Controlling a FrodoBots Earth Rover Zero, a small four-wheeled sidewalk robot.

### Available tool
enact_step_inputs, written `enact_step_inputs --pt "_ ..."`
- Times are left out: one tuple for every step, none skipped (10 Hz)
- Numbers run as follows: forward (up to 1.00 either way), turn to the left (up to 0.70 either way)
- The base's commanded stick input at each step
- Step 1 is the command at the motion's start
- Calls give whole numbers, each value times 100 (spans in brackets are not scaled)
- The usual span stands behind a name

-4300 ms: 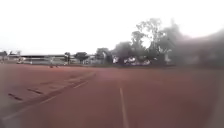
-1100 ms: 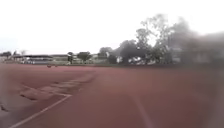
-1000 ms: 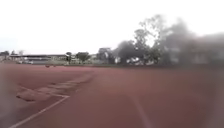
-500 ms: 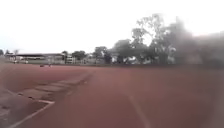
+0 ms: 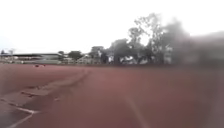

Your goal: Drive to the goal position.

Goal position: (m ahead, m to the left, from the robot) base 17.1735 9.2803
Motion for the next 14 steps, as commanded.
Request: enact_step_inputs --pt "70 0" --pt "70 0" --pt "70 -1" --pt "70 -5" --pt "70 -25" --pt "70 -30" --pt "70 0" --pt "70 0" --pt "70 0" --pt "70 0" --pt "70 0" --pt "70 0" --pt "70 0" --pt "70 0"
